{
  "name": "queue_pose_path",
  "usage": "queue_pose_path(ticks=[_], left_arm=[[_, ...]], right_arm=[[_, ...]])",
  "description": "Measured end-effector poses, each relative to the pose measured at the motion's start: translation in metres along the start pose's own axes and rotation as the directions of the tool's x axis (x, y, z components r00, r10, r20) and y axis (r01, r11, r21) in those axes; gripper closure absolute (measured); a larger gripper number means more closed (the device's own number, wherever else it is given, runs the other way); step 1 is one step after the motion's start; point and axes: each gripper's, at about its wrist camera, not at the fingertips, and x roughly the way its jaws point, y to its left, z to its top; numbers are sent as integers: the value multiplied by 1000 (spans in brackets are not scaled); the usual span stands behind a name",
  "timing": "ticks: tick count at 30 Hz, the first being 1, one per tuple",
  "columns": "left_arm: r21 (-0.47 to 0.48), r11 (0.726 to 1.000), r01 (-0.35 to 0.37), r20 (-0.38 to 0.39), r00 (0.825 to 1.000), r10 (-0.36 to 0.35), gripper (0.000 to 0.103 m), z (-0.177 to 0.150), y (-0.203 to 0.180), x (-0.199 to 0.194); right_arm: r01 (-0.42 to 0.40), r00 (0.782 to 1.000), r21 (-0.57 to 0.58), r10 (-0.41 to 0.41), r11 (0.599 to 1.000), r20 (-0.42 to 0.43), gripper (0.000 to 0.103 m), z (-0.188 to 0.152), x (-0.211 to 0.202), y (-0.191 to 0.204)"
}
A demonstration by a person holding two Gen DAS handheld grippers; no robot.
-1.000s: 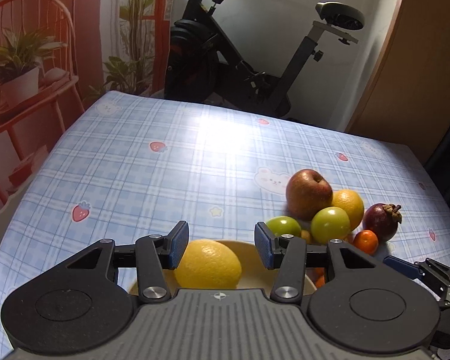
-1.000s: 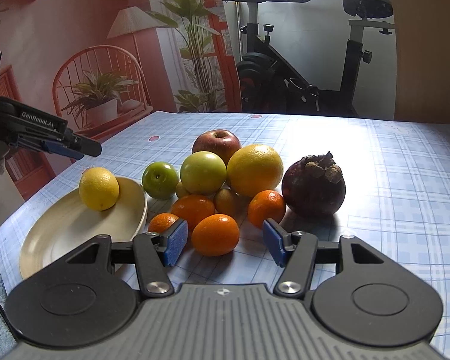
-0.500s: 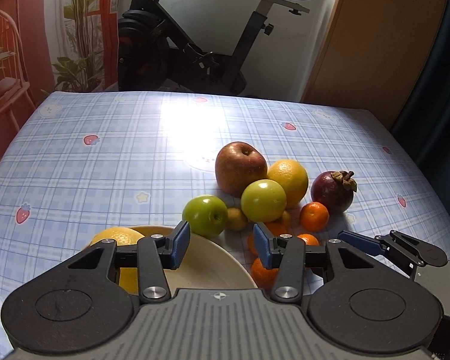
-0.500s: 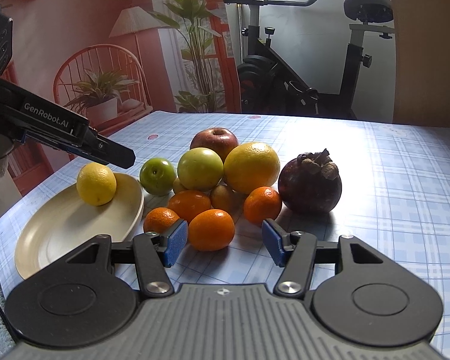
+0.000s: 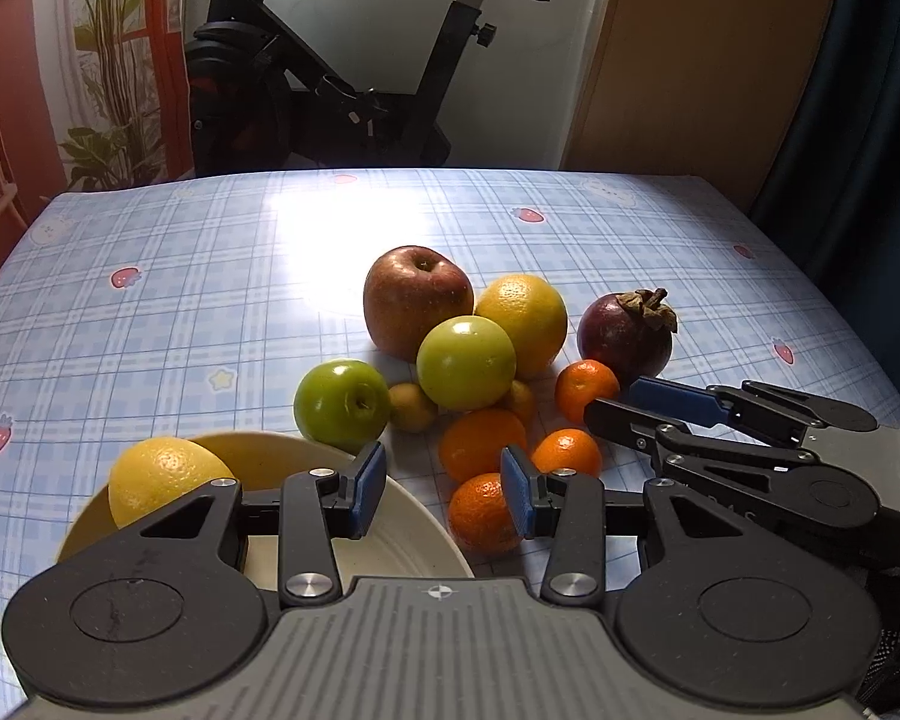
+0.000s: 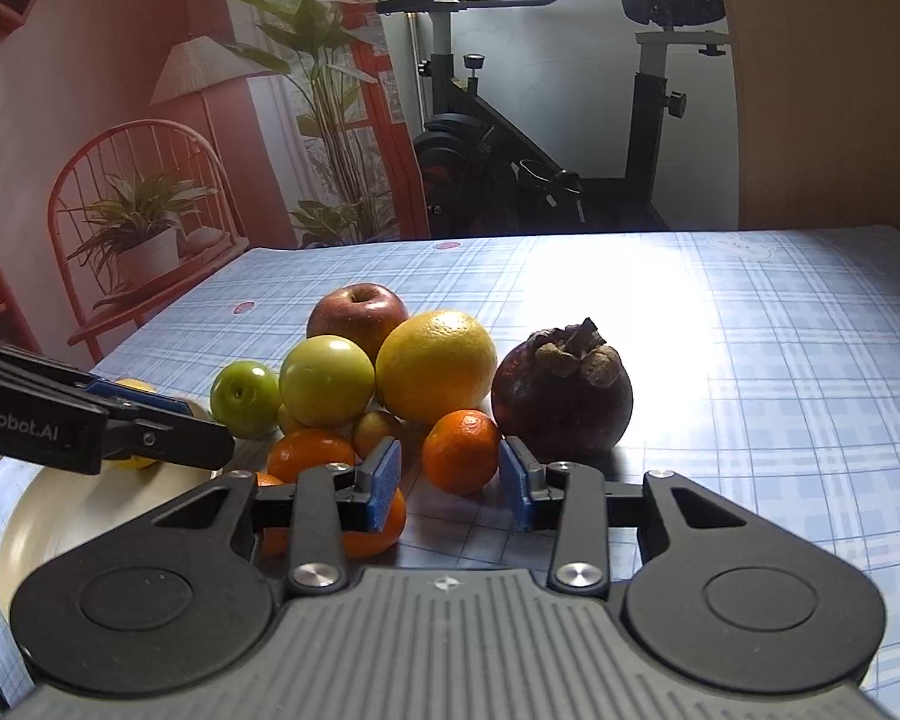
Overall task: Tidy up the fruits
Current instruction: 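Close the left tool on an orange tangerine beside the pile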
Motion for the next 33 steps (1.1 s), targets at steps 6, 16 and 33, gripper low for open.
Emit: queue_pose_path(ticks=[6,16,33], left_arm=[[-18,1000,3,7,1000,-2,58,1,2,1],[0,1000,22,7,1000,-22,58,-3,1,2],[117,991,65,-28,998,-62,58,-12,-14,4]], right_arm=[[-4,1000,41,5,999,-10,63,-2,7,-6],[-23,999,84,25,996,-22,62,2,18,-8],[-63,997,192,53,979,55,70,-10,-10,-26]])
